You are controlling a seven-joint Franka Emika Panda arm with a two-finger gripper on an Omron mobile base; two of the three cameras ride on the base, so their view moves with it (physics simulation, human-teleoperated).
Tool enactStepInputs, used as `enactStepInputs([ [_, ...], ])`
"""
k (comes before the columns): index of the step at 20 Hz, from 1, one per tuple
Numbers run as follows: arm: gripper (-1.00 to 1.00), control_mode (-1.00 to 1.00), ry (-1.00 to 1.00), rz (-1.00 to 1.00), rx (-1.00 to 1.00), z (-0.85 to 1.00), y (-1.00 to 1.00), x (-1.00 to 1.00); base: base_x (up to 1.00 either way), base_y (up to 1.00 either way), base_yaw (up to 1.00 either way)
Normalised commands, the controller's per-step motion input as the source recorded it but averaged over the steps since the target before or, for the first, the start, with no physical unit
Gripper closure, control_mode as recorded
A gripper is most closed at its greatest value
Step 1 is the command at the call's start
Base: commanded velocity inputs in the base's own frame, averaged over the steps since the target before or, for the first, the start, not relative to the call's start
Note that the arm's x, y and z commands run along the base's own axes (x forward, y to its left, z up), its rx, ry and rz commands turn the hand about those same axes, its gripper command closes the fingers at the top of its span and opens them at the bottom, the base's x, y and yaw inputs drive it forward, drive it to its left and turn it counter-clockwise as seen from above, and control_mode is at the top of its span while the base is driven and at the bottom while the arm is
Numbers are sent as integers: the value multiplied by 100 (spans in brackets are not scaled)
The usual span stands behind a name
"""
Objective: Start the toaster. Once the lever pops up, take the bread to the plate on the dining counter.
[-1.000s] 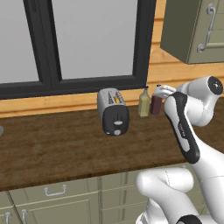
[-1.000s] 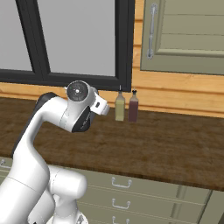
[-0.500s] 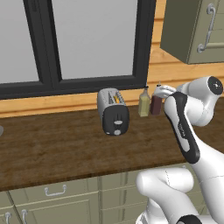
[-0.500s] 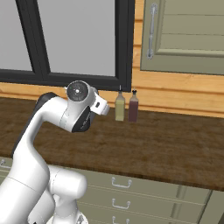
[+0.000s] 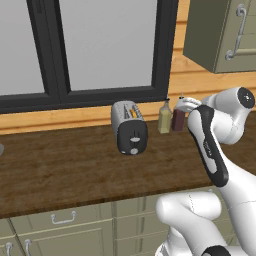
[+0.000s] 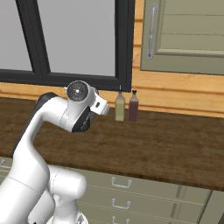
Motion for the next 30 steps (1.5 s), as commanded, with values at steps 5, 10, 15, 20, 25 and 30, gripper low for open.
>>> enactStepInputs([
  [5,-100,-100,0,0,0,0,0,0,0,0,0],
  [10,-100,-100,0,0,0,0,0,0,0,0,0],
  [15,-100,-100,0,0,0,0,0,0,0,0,0],
  [20,-100,-100,0,0,0,0,0,0,0,0,0],
  [25,-100,-100,0,0,0,0,0,0,0,0,0],
  [30,-100,-100,0,0,0,0,0,0,0,0,0],
])
